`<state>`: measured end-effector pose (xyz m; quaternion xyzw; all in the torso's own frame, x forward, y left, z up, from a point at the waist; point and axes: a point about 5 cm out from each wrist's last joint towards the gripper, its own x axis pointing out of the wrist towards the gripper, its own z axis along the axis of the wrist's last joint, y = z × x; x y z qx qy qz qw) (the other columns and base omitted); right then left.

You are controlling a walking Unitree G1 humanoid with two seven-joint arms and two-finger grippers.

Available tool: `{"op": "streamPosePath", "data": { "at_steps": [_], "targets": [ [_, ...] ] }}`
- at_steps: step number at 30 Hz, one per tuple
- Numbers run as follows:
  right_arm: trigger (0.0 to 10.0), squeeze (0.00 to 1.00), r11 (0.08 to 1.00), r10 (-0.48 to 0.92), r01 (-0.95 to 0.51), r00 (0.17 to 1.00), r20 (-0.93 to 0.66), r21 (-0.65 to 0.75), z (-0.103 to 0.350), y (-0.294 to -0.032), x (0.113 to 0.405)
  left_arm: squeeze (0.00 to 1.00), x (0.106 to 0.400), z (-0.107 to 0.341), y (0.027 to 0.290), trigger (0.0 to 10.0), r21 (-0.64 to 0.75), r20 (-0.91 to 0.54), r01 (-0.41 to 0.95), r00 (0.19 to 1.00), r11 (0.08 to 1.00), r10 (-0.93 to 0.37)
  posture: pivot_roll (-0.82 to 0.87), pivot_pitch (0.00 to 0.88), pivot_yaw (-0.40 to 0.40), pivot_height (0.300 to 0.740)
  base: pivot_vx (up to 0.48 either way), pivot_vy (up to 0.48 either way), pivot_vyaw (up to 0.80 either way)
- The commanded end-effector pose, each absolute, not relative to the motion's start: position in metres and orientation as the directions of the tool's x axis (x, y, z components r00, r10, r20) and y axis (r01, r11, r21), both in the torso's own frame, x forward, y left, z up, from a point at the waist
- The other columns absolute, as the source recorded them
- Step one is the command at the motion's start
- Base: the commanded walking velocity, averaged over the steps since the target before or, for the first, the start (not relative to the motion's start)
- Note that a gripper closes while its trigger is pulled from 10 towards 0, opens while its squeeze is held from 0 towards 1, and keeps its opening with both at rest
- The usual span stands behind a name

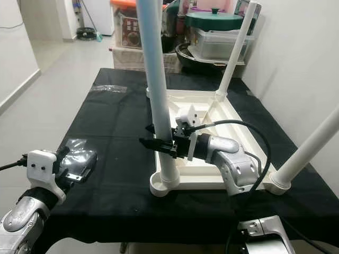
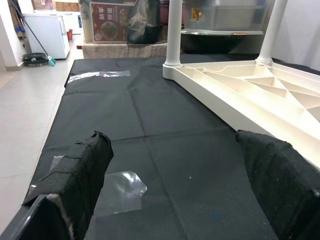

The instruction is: Building children table

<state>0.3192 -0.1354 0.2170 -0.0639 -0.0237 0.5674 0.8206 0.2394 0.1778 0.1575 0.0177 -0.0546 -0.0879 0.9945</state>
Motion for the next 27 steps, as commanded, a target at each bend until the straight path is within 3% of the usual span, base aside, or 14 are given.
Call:
{"op": "streamPosePath", "data": {
  "at_steps": [1, 20, 23, 27],
  "targets": [
    [10.0, 0.0, 0.343, 0.931, -0.925, 0.358, -0.072, -0.162, 0.214, -0.133, 0.321, 0.0, 0.239, 0.154, 0.176, 10.0, 0.038, 0.095, 0.172, 0.98, 0.984, -0.175, 0.04, 0.0, -0.106, 0.74, 0.0, 0.0, 0.0],
    [10.0, 0.05, 0.284, 0.951, -0.945, 0.299, -0.076, -0.164, 0.208, -0.119, 0.31, 0.0, 0.24, 0.153, 0.175, 10.0, 0.034, 0.096, 0.169, 0.98, 0.985, -0.172, 0.04, 0.0, -0.108, 0.74, 0.0, 0.0, 0.0],
    [10.0, 0.05, 0.409, 0.912, -0.912, 0.409, 0.04, -0.001, 0.197, -0.121, 0.316, 0.0, 0.24, 0.152, 0.176, 10.0, 0.031, 0.097, 0.162, 0.982, 0.986, -0.165, 0.05, 0.0, -0.113, 0.74, 0.0, 0.0, 0.0],
    [10.0, 0.05, 0.441, 0.896, -0.897, 0.442, 0.051, 0.028, 0.187, -0.121, 0.312, 0.0, 0.24, 0.152, 0.177, 10.0, 0.03, 0.096, 0.158, 0.982, 0.987, -0.161, 0.04, 0.0, -0.106, 0.74, 0.0, 0.0, 0.0]
  ]
}}
